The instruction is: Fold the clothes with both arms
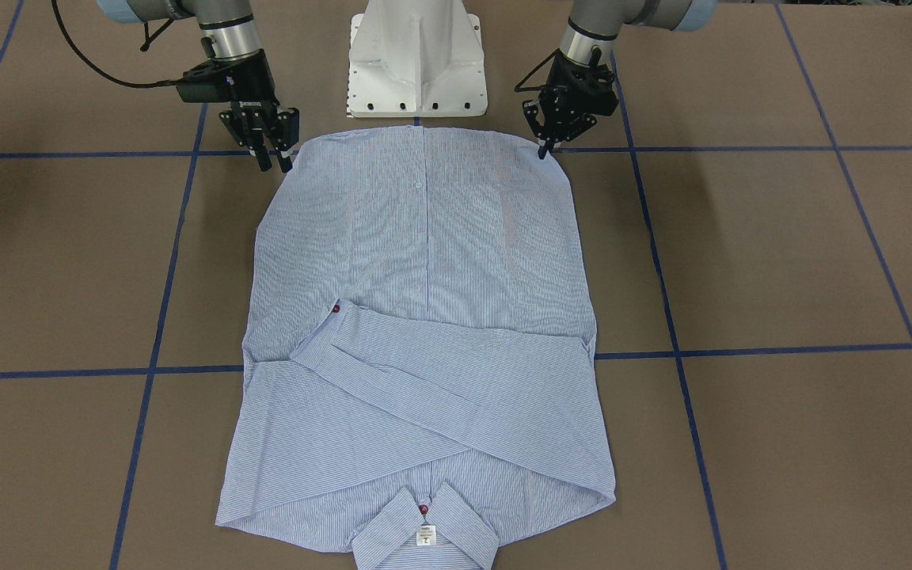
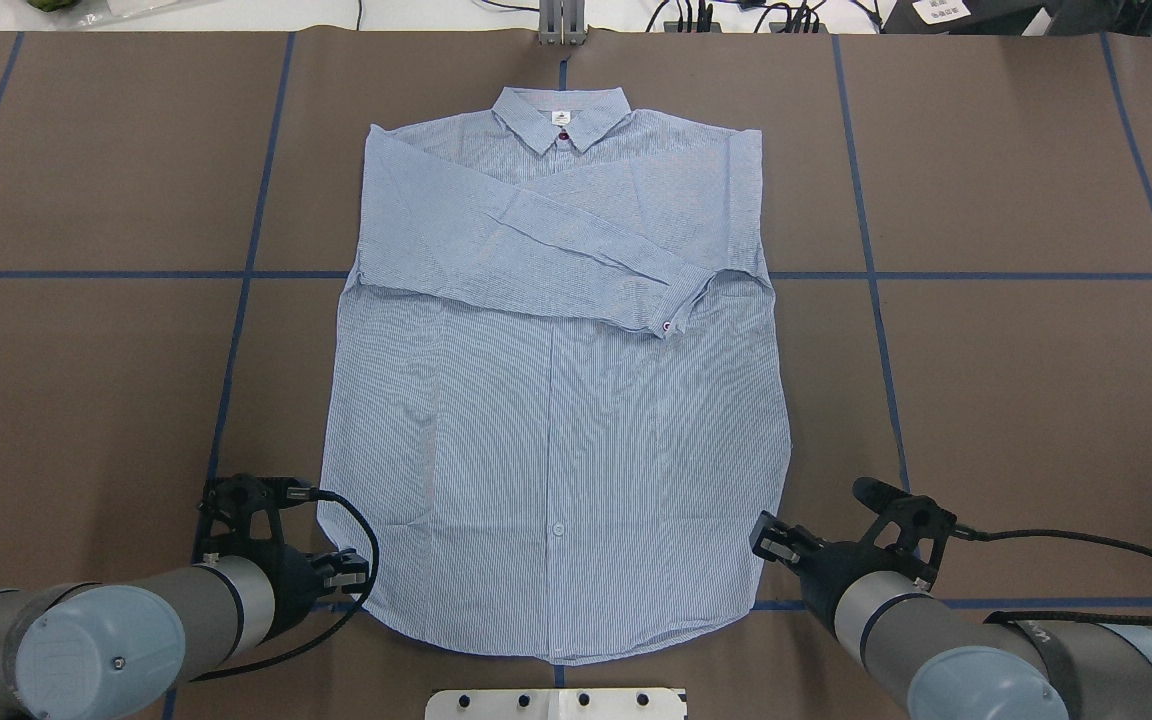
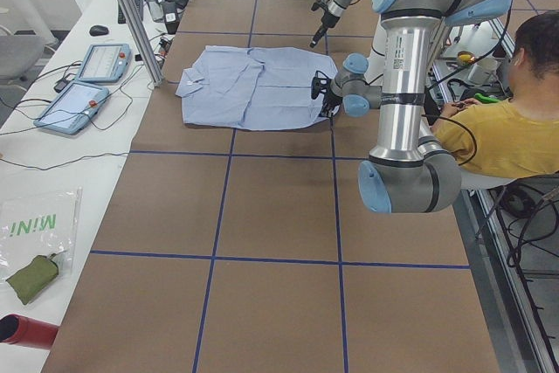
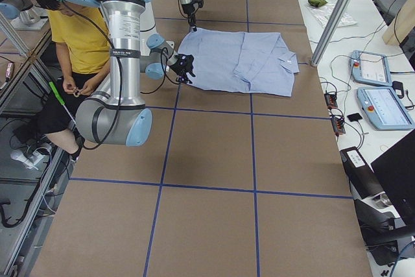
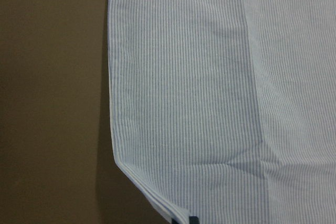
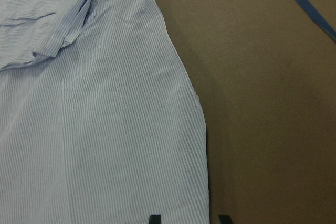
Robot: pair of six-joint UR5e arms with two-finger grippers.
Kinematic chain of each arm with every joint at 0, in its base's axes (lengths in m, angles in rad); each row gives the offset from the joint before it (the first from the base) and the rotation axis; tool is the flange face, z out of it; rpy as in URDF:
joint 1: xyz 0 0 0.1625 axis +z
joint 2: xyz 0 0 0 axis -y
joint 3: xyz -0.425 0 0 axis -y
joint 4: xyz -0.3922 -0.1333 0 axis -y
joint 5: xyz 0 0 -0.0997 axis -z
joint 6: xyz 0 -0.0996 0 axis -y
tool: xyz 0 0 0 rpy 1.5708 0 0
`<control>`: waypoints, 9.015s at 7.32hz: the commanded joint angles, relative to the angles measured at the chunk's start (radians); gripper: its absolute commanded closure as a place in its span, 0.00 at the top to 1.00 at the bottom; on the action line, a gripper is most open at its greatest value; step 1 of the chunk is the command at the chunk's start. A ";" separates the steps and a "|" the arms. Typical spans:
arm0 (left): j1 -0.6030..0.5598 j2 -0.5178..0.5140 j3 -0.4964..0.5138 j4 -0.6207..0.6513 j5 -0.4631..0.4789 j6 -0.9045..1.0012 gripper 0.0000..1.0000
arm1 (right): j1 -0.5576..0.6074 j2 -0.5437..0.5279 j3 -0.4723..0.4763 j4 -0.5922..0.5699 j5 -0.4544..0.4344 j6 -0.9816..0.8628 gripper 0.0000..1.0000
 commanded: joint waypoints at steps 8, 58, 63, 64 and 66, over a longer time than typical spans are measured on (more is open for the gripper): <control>-0.001 0.006 -0.008 0.002 0.000 0.002 0.00 | -0.055 0.068 -0.074 -0.077 -0.049 0.001 0.15; -0.687 -0.482 0.595 -0.164 -0.442 0.724 1.00 | 0.831 0.694 -0.959 0.114 0.520 -1.029 1.00; -0.547 -0.252 0.314 -0.163 -0.433 0.524 1.00 | 0.805 0.552 -0.521 -0.237 0.690 -0.896 1.00; -0.478 -0.217 0.278 -0.161 -0.387 0.481 1.00 | 0.802 0.529 -0.475 -0.257 0.690 -0.895 1.00; -0.359 -0.201 0.284 -0.161 -0.298 0.368 1.00 | 0.801 0.519 -0.454 -0.256 0.690 -0.895 1.00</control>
